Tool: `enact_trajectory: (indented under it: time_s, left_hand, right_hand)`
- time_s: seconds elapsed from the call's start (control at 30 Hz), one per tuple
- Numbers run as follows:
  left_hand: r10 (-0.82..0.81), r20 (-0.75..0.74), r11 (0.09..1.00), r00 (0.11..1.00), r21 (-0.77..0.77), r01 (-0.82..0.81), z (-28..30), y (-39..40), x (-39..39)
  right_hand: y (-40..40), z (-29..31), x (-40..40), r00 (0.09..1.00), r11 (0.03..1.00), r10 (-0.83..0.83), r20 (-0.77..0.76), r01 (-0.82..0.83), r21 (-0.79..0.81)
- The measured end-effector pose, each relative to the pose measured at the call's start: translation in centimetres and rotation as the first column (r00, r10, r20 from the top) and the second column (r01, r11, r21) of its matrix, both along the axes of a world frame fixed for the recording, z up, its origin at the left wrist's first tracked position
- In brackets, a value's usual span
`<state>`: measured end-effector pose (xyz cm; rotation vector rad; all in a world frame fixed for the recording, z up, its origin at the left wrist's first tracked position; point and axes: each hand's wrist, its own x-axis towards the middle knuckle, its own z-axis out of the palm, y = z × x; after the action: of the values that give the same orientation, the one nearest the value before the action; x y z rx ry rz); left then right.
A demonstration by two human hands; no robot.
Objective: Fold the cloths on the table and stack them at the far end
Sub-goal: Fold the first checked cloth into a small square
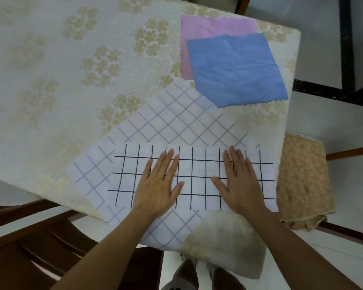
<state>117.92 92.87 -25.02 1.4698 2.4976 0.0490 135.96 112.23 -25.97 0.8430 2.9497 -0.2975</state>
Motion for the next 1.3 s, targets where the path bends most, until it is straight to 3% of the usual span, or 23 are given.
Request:
enact_trajectory:
  time_s: [0.3,0.37,0.47,0.6,0.9,1.2,1.3]
  left_hand:
    - [-0.012,0.015,0.999,1.0,0.041,0.011,0.9,-0.9,-0.9]
    - [0.065,0.048,0.995,0.997,0.074,-0.069,1.8,-1.3,-1.0]
    - [0.301,0.082,0.944,0.95,0.113,-0.309,3.6,-3.0,-1.0]
    - [0.57,0.003,0.819,0.822,0.085,-0.568,6.3,-5.6,0.0]
    - [0.839,-0.107,0.544,0.534,0.128,-0.829,10.5,-9.1,6.2]
    - [0.937,-0.103,0.347,0.333,0.166,-0.923,10.5,-9.5,8.4]
    - [0.95,-0.096,0.31,0.298,0.172,-0.935,10.4,-8.9,7.4]
  right_hand:
    - [4.9,0.5,5.5,0.996,0.998,-0.056,0.076,0.052,0.045]
    - [5.6,1.5,5.2,0.999,0.997,-0.037,0.026,0.035,0.073]
    - [6.8,3.3,3.4,0.983,0.98,0.158,-0.089,-0.145,0.139]
    - [7.7,4.3,-0.7,0.879,0.913,0.407,-0.247,-0.382,0.145]
    - [6.3,5.8,-9.6,0.565,0.664,0.71,-0.42,-0.735,0.134]
    - [2.4,8.6,-17.3,0.297,0.379,0.895,-0.334,-0.9,0.216]
    - [0.6,9.3,-20.1,0.246,0.307,0.928,-0.278,-0.93,0.2]
